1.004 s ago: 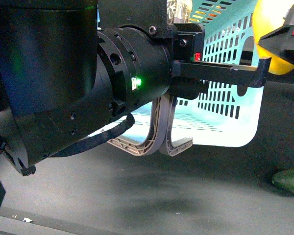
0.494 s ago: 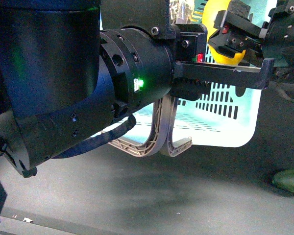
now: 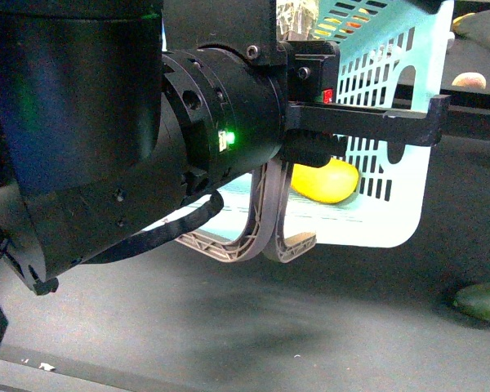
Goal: Pick mango with right arm and hold basket with left
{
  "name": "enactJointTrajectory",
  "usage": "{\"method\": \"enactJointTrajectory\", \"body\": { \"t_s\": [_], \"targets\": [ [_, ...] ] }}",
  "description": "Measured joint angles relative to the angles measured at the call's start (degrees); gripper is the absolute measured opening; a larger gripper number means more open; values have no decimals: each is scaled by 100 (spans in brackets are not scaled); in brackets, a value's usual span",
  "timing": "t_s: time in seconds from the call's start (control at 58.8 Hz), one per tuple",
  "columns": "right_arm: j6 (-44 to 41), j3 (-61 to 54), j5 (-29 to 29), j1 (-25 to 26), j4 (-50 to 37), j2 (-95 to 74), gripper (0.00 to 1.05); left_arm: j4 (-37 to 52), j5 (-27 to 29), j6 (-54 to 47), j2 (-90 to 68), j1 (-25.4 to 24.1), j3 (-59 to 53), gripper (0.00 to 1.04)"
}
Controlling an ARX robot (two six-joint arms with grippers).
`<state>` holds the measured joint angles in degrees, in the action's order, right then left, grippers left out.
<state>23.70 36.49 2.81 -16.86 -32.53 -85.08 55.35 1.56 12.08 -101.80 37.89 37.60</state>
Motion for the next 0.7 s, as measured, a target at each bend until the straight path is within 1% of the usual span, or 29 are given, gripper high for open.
{"method": "enactJointTrajectory", "body": {
  "t_s": [0.068,0.221,0.272,0.289,0.323,0.357,0.374,0.477,0.511,0.596,0.63,0.664,0.698],
  "targets": [
    [-42,-269,-332,0,116,476,96,0,-7,-7,0,0,2,5],
    [-258,-1191,-1554,-70,627,2002,96,0,-13,0,0,0,2,5],
    [-291,-1462,-1899,-125,905,2509,96,0,-13,-7,0,0,2,5],
    [-297,-1515,-1934,-142,975,2623,96,0,-15,-7,0,0,2,5],
    [-398,-1714,-2291,-229,1241,3053,96,0,-15,-4,0,0,2,5],
    [-448,-1860,-2514,-302,1427,3386,96,0,-17,0,0,0,2,5],
    [-455,-1906,-2546,-328,1497,3499,96,0,-17,0,2,0,2,5],
    [-479,-2212,-3150,-590,2297,4538,96,0,-20,0,0,0,2,5],
    [-455,-2304,-3442,-715,2726,5005,96,0,-17,-2,2,0,2,5],
    [-323,-2393,-3882,-1005,3571,5801,96,0,-13,-2,0,0,2,5],
    [-238,-2446,-4293,-1228,4002,6214,96,0,-13,-2,2,0,2,5],
    [-186,-2483,-4505,-1390,4242,6446,96,0,-13,-2,0,0,2,5],
    [-153,-2511,-4577,-1499,4347,6585,96,0,-13,-2,0,0,2,5]
  ]
}}
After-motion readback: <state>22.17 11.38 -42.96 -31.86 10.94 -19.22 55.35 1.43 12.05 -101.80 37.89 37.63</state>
